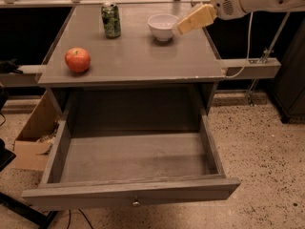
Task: Place green can into top drawer
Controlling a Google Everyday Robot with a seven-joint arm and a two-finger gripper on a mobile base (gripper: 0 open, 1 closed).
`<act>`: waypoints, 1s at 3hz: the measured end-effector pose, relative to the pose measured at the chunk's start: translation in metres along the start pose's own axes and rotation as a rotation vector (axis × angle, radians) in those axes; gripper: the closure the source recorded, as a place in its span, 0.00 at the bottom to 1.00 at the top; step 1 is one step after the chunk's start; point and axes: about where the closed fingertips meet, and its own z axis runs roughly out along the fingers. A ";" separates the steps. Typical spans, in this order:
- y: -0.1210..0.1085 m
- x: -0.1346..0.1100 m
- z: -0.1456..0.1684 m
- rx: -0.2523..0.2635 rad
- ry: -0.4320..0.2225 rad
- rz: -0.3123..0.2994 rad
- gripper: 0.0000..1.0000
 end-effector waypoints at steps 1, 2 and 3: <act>0.000 0.000 0.000 0.000 0.000 0.000 0.00; -0.008 0.001 0.026 -0.015 -0.050 -0.003 0.00; -0.028 -0.001 0.094 -0.028 -0.153 0.033 0.00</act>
Offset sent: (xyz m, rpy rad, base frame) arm 0.0804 0.0385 -0.0320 0.1405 -0.0822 0.0966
